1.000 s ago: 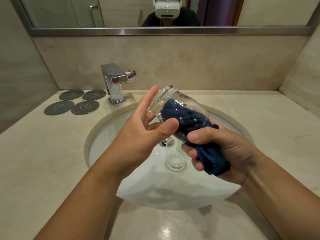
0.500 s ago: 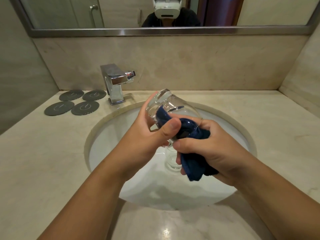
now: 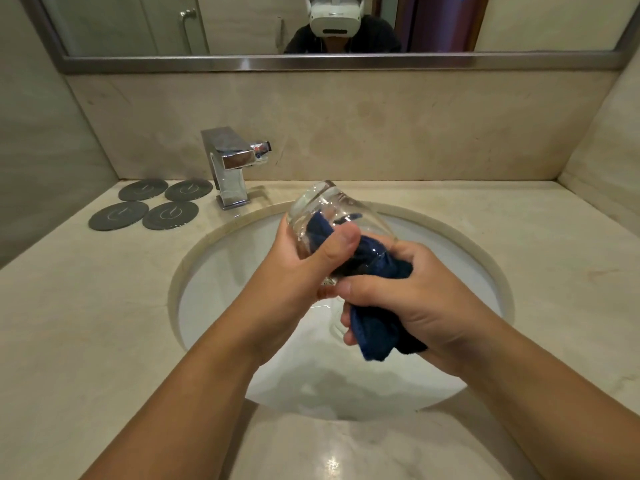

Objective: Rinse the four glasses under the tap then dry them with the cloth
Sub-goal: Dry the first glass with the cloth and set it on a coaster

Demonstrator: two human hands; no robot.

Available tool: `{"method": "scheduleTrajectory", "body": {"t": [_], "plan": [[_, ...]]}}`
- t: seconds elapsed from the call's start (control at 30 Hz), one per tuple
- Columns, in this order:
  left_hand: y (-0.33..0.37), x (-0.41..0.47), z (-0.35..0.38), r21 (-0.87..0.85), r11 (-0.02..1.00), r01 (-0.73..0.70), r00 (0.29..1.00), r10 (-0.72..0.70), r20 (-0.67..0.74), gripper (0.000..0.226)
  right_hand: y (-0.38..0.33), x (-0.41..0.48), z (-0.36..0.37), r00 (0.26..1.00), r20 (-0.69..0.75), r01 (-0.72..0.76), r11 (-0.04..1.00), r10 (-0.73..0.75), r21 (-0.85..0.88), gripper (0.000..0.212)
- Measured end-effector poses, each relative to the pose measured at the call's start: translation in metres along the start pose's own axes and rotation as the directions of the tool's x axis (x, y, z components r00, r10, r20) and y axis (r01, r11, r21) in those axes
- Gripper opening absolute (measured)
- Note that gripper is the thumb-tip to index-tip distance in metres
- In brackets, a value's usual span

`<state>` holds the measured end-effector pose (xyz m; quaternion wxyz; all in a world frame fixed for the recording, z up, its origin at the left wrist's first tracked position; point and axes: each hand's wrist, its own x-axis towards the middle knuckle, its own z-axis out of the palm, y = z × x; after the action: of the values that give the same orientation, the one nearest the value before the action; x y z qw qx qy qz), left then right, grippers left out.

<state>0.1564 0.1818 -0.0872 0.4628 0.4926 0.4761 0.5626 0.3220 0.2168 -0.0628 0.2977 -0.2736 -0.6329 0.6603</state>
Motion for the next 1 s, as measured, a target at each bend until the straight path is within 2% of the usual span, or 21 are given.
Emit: {"method": "scheduleTrajectory", "body": {"t": [0.07, 0.13, 0.27, 0.37, 0.4, 0.43, 0.5, 0.53, 0.63, 0.8, 0.9, 1.0], "plan": [[0.001, 0.001, -0.002, -0.002, 1.0, -0.009, 0.999, 0.009, -0.036, 0.062, 0.0, 0.0, -0.001, 0.999, 0.014, -0.053, 0.989, 0.052, 0.137, 0.021], [0.001, 0.002, -0.005, -0.01, 1.0, -0.029, 0.999, 0.029, -0.03, 0.067, -0.001, 0.001, -0.001, 0.995, 0.032, -0.102, 0.947, 0.096, 0.305, 0.027], [0.002, 0.002, -0.007, -0.067, 0.993, -0.097, 0.995, 0.097, -0.008, 0.072, 0.0, 0.002, -0.005, 0.98, 0.116, -0.197, 0.806, 0.159, 0.558, 0.039], [0.001, 0.003, -0.006, -0.082, 0.99, -0.116, 0.993, 0.117, 0.008, 0.073, 0.001, 0.001, -0.01, 0.972, 0.193, -0.23, 0.692, 0.132, 0.685, 0.066], [0.001, 0.004, -0.006, -0.089, 0.99, -0.105, 0.994, 0.107, 0.017, 0.074, 0.0, 0.001, -0.011, 0.974, 0.189, -0.222, 0.683, 0.124, 0.696, 0.067], [0.0, 0.005, -0.007, -0.091, 0.992, -0.089, 0.995, 0.091, 0.027, 0.074, 0.0, 0.002, -0.012, 0.978, 0.17, -0.203, 0.695, 0.117, 0.69, 0.061], [-0.001, 0.005, -0.008, -0.073, 0.996, -0.053, 0.997, 0.057, 0.046, 0.077, -0.001, 0.002, -0.01, 0.989, 0.101, -0.151, 0.773, 0.112, 0.616, 0.037], [-0.001, 0.005, -0.009, -0.059, 0.998, -0.036, 0.998, 0.039, 0.049, 0.079, -0.002, 0.003, -0.009, 0.992, 0.069, -0.124, 0.814, 0.104, 0.567, 0.033], [-0.002, 0.004, -0.01, -0.038, 0.999, 0.023, 0.998, -0.021, 0.057, 0.083, 0.0, 0.004, -0.008, 0.997, -0.031, -0.046, 0.904, 0.065, 0.424, 0.039], [0.0, 0.003, 0.0, -0.129, 0.988, 0.08, 0.997, -0.08, 0.008, 0.067, 0.002, 0.004, -0.005, 0.971, -0.221, 0.113, 0.988, -0.087, 0.108, 0.024], [-0.001, 0.003, 0.004, -0.117, 0.991, 0.071, 0.996, -0.077, -0.05, 0.078, 0.003, 0.002, 0.001, 0.963, -0.221, 0.146, 0.988, -0.154, -0.052, 0.026], [-0.005, 0.003, 0.002, -0.101, 0.994, 0.042, 0.995, -0.051, -0.091, 0.072, 0.001, 0.001, 0.004, 0.978, -0.18, 0.102, 0.995, -0.104, -0.016, 0.021]]}}
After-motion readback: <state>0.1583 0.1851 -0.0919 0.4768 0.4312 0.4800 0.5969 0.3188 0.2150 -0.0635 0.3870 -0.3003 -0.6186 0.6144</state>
